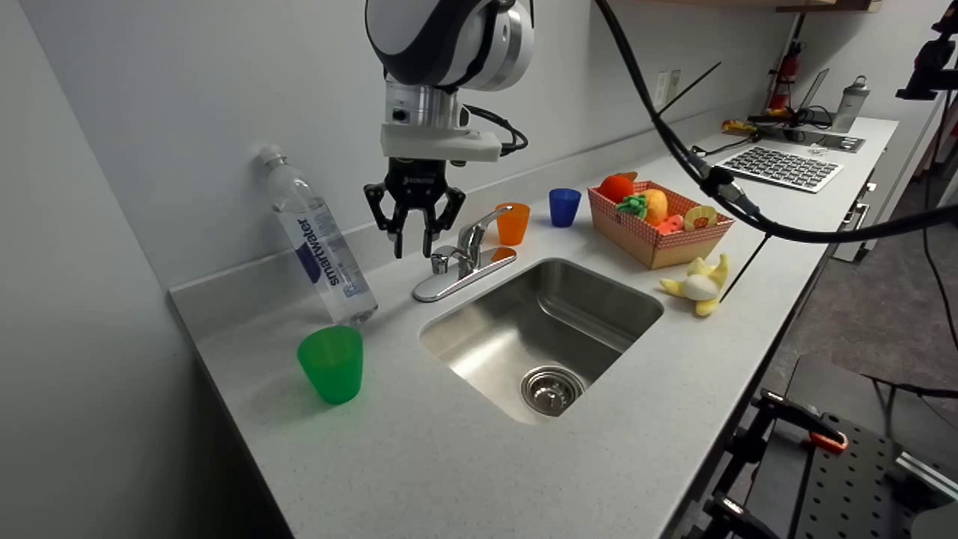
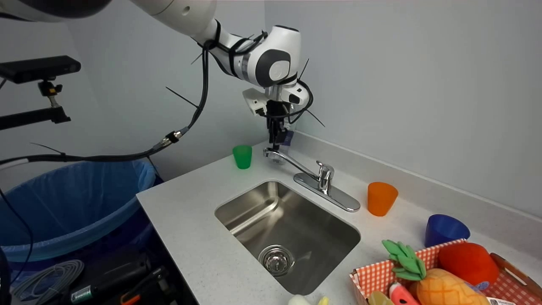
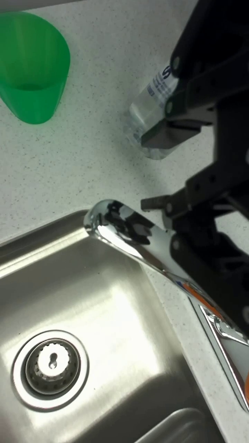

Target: Push the faucet of the sink to the right.

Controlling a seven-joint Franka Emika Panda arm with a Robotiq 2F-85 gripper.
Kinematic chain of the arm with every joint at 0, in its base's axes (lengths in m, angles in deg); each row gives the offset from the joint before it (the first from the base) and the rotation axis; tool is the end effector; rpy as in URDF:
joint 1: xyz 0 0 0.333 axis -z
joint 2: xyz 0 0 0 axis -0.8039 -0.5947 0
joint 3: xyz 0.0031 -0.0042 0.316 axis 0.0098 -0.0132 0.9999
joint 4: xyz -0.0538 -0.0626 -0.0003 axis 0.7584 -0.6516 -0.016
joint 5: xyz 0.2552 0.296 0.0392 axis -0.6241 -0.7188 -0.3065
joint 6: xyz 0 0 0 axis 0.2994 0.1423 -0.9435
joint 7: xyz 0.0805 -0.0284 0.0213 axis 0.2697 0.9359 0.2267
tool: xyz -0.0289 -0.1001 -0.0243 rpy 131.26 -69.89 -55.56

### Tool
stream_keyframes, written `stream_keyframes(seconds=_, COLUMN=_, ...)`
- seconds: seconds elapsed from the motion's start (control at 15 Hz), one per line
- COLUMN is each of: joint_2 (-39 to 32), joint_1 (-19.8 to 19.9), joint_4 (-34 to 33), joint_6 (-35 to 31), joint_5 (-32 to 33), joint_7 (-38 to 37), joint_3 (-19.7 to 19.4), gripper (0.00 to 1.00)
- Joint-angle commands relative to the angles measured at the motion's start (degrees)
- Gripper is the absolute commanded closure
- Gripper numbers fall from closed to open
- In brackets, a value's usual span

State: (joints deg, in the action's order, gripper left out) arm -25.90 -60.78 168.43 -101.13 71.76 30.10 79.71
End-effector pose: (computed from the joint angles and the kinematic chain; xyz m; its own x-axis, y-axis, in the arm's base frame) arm 0.6662 0.1181 0.3362 0.8990 -0.4353 -0.0480 -0.4371 -0.8855 -0.1577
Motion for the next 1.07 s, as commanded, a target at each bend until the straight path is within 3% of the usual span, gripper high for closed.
stream_keyframes(seconds=0.0, joint_2=1.00, joint_1=-0.09, joint_4=-0.55, joint_6=5.01, joint_5=-0.41, joint_7=0.48, joint_3=-0.63, gripper=0.88)
stream_keyframes(seconds=0.13, joint_2=1.46, joint_1=0.08, joint_4=0.25, joint_6=7.06, joint_5=-0.18, joint_7=0.81, joint_3=-0.87, gripper=1.00)
stream_keyframes(seconds=1.0, joint_2=5.21, joint_1=1.33, joint_4=3.89, joint_6=14.94, joint_5=3.89, joint_7=5.26, joint_3=-3.46, gripper=1.00)
